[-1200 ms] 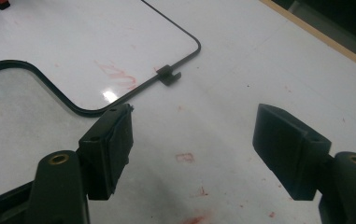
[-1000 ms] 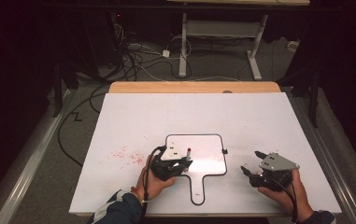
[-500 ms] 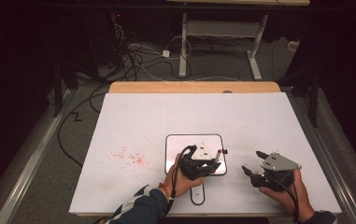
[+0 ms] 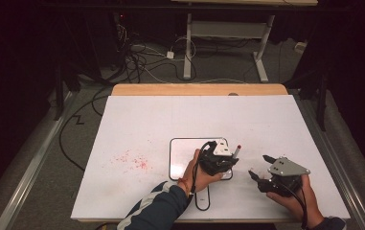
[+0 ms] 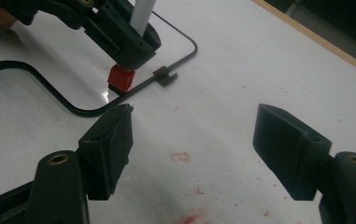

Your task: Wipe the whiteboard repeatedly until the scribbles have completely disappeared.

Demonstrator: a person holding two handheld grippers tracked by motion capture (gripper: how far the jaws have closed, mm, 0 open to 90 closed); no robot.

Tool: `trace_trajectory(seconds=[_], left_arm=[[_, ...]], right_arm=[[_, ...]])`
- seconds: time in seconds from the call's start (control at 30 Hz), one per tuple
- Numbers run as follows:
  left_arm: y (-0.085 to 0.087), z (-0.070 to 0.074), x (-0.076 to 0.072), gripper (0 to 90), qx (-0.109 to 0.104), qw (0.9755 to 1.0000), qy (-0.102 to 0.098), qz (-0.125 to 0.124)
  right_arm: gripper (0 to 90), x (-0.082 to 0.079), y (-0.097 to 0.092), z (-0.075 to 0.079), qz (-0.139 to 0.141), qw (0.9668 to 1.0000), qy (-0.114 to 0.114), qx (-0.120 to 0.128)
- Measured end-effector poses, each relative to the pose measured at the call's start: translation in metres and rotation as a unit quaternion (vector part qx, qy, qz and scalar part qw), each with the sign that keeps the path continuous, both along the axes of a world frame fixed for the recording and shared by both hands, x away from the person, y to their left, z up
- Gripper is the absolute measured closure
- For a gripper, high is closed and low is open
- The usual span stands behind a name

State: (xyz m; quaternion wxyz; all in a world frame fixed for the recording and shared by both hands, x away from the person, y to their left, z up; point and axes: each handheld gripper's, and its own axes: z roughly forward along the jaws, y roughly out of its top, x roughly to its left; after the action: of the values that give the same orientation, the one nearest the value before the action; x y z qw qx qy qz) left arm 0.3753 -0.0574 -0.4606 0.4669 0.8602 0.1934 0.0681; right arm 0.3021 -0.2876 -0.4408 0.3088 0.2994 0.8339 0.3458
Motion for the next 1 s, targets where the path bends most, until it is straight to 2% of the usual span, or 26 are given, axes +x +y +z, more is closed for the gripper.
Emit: trace_trajectory(seconds=[0.27,0.4,0.5,0.67,0.77,0.87,1.0], left_arm=[[0.007,-0.002,0.007,79.1,-0.015,0.9998,0.011,0.008],[0.012,-0.002,0.005,79.2,-0.009,0.9999,0.009,0.010],[0.018,-0.001,0.006,79.2,-0.005,0.9996,0.014,0.023],[0.032,0.000,0.006,79.2,-0.001,0.9993,0.021,0.031],[0.037,-0.002,0.006,79.2,-0.015,0.9986,0.033,0.038],[0.029,-0.002,0.006,79.2,-0.017,0.9988,0.030,0.035],[0.012,-0.002,0.001,79.2,-0.014,0.9994,0.026,0.016]], right_arm=[[29.2,-0.001,0.001,0.000,0.003,1.0000,0.000,-0.003],[29.1,-0.001,0.001,0.000,0.002,1.0000,0.000,-0.002],[29.1,-0.001,0.000,0.000,0.002,1.0000,0.000,-0.003],[29.2,-0.001,0.001,0.001,0.002,1.0000,-0.002,-0.003],[29.2,0.000,0.000,0.000,0.000,1.0000,-0.001,-0.002],[29.2,0.000,0.002,0.000,0.003,1.0000,0.000,-0.005],[29.2,0.000,0.003,0.000,0.005,1.0000,0.000,-0.005]])
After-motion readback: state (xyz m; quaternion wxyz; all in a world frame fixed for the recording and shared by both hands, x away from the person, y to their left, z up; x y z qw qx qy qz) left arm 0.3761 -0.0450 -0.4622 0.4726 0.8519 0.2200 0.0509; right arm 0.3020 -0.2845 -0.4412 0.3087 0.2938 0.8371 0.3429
